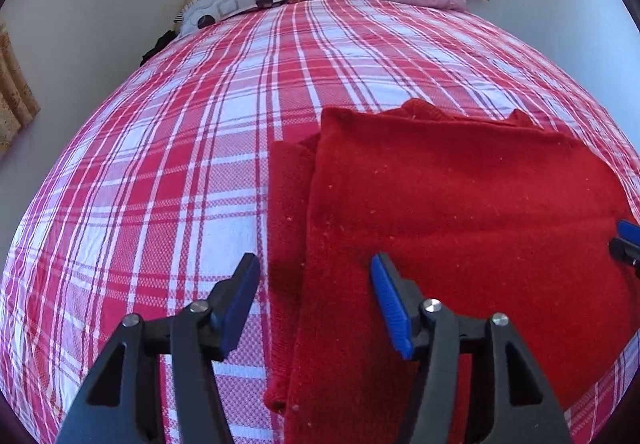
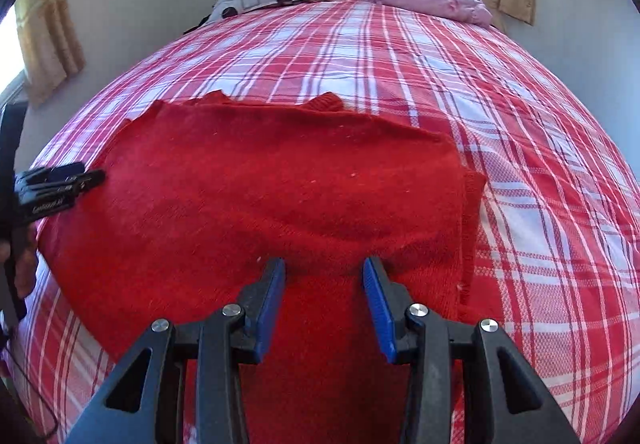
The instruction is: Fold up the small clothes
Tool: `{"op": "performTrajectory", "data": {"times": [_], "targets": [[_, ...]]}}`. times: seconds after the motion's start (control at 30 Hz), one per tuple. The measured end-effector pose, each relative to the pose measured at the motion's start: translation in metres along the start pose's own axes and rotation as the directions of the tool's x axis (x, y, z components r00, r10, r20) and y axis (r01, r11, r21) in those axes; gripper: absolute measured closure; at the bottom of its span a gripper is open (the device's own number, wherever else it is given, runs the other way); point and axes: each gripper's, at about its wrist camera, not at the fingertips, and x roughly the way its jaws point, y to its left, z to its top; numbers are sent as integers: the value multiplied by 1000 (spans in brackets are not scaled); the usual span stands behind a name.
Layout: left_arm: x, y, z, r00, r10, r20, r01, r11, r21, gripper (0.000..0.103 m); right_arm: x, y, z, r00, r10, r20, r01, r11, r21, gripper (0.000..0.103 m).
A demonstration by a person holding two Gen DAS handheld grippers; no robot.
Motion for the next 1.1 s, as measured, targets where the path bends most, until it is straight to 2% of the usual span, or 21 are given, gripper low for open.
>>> {"op": "performTrajectory", "data": {"times": [0.17, 0.27, 0.43, 0.57, 0.67, 0.73, 0.77, 0.8, 0.93, 1.1], "targets": [[-3, 3, -13, 999, 4, 33, -3, 1000, -18, 36, 16, -14, 14, 1000, -4, -31, 6, 997, 74, 58], [-5, 9, -18, 999, 1, 43, 1, 999, -49, 32, 15, -11, 14, 999, -17, -27, 19, 997, 73, 58], [-14, 15, -24, 999, -12, 46, 16, 997, -77, 31, -18, -2, 6, 999, -14, 32, 12, 997, 77, 57], [-16, 17, -28, 998, 8, 61, -4, 998, -67, 27, -39, 12, 4, 994, -5, 107, 2, 1000, 26, 56], [-14, 22, -29, 999, 21, 50, -16, 995, -99, 20, -28, 26, 4, 997, 2, 81, 0, 1000, -26, 55], [-12, 25, -29, 999, 14, 46, -8, 993, -116, 17, -2, 31, -1, 999, -40, -11, 39, 997, -62, 52], [-10, 28, -30, 999, 6, 42, 0, 991, -131, 14, 4, 30, -5, 999, -44, -10, 43, 997, -64, 50], [-8, 31, -30, 999, -4, 37, 9, 989, -144, 12, 4, 27, -7, 999, -32, 30, 34, 998, -50, 50], [-5, 38, -32, 999, -39, 23, 43, 982, -186, 8, 0, 25, -6, 999, -25, 20, 26, 999, -32, 50], [-18, 41, -35, 1000, -16, 11, 18, 981, -194, 8, -10, 28, -11, 997, -66, 29, 67, 997, -39, 49]]}}
